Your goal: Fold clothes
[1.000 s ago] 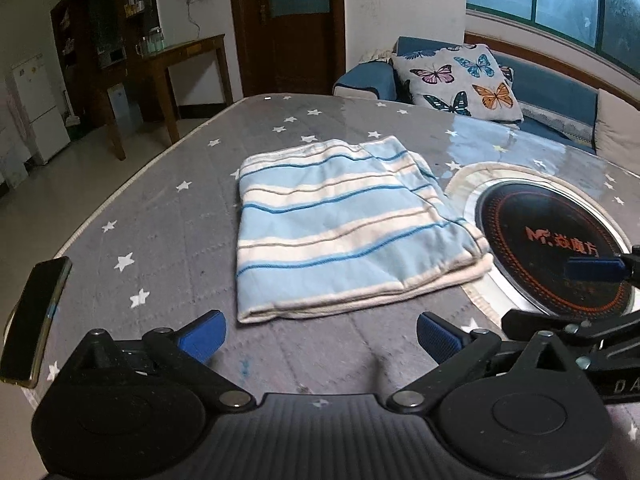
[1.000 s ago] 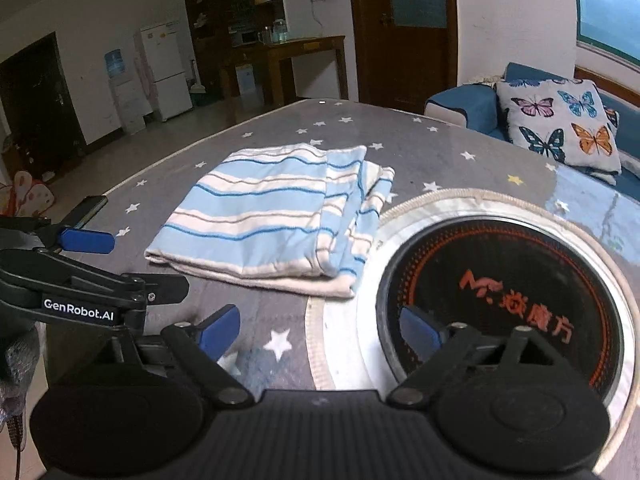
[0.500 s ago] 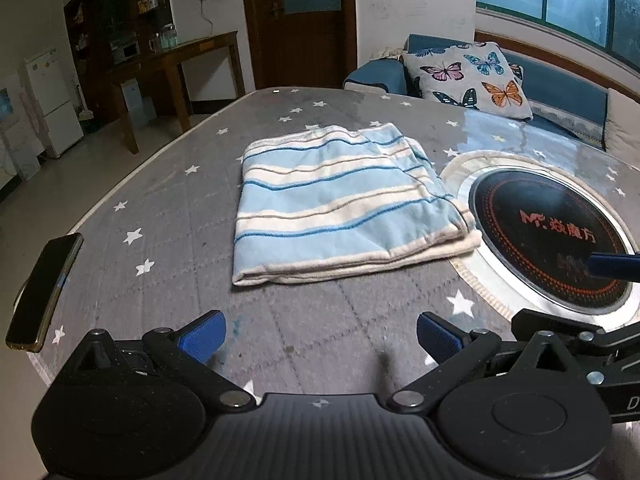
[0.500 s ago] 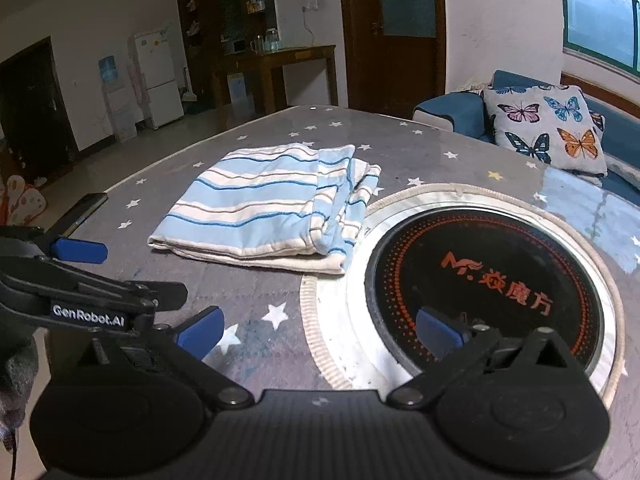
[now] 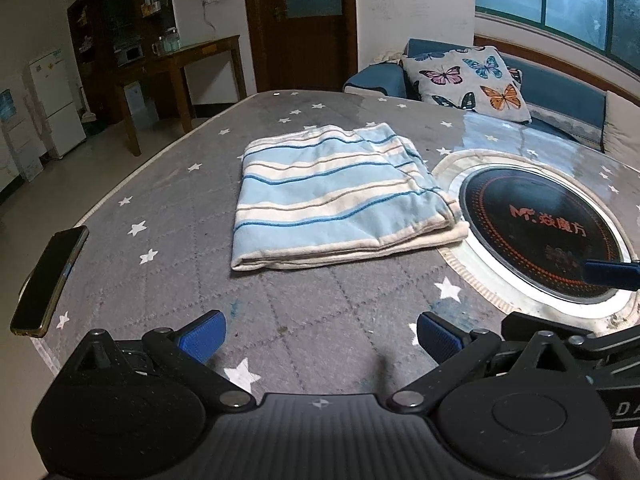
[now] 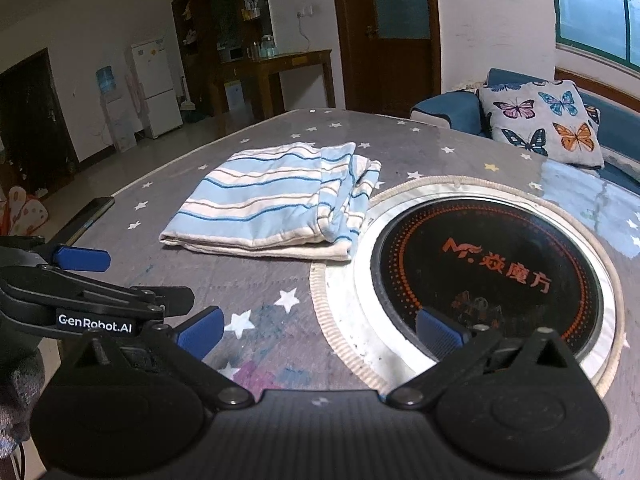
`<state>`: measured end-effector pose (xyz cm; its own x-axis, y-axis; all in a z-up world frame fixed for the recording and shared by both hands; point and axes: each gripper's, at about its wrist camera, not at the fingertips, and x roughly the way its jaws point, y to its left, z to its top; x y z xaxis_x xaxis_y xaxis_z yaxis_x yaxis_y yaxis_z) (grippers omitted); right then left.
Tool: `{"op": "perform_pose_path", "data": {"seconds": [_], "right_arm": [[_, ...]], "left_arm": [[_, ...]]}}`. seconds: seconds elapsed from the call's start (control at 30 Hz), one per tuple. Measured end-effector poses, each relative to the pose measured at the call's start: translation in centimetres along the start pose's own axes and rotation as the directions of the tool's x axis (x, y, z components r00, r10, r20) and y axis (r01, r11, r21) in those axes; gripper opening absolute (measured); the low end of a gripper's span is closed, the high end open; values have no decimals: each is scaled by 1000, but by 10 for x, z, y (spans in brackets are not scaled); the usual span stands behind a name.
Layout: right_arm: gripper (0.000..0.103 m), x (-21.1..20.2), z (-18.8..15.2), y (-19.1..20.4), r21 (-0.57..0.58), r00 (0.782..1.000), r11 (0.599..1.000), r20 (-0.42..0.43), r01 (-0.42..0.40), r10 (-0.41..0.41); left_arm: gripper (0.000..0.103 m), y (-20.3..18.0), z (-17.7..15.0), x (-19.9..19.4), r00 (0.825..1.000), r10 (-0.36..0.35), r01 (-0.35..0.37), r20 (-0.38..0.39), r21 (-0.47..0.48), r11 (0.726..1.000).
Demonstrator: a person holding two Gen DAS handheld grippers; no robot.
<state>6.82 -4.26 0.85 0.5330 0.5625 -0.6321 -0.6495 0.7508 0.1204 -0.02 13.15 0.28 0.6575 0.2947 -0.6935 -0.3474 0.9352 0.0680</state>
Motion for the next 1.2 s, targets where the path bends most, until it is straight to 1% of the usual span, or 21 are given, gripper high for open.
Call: {"op": "perform_pose_path", "data": {"seconds": [0.57,1.2], "right_arm": [[103,-10,-8,6,4,1000,1000,12,16,-16],[103,-4,-10,8,9,1000,1000,-6,29,-29]], "left_arm": [[103,-1,-9,-7,1000,0,0,-9,-5,1000],[103,2,-14,2,999,8,-9,-31,-14,1000]]}}
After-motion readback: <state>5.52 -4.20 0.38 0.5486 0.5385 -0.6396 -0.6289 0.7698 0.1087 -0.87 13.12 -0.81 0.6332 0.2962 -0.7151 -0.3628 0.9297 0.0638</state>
